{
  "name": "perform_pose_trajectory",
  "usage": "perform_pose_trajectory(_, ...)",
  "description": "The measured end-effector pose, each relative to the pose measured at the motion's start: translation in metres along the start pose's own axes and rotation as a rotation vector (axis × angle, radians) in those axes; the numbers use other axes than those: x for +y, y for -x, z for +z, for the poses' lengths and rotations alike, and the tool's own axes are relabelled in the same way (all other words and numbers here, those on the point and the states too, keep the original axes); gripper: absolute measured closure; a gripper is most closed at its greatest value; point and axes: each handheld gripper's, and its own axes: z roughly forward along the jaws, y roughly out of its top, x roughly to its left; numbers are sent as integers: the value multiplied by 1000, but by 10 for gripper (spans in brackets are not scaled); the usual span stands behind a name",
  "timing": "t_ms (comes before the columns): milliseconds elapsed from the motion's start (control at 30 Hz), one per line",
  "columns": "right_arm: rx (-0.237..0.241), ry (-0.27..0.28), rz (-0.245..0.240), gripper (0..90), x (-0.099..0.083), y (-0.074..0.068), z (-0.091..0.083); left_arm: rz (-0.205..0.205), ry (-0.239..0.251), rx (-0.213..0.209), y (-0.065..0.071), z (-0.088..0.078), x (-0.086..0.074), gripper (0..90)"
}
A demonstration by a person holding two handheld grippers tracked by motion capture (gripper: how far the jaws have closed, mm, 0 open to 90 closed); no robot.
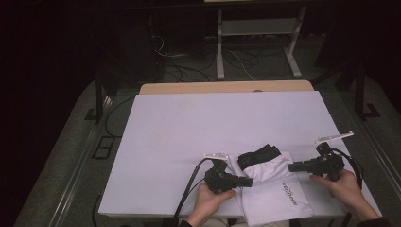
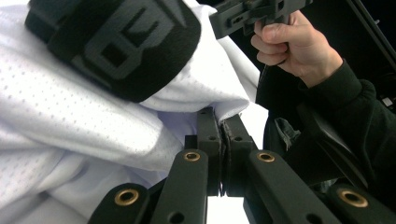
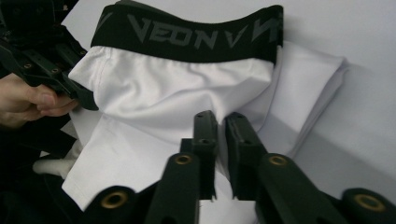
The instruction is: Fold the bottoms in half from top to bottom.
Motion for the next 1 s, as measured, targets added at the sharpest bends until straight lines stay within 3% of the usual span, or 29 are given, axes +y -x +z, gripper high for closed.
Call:
perform_pose_trajectory(533,-38,52,-33,585,12,-3,-4,9,-15,21,2,2,-4,868)
perform_pose_trajectory(767,-91,66,-65,509,27,-2,7,17,-25,28,5,4,-3,868)
perform_pose_trajectory(1000,-101,60,-34,491,43,14,23,21,-30,27,6,6,-3,868)
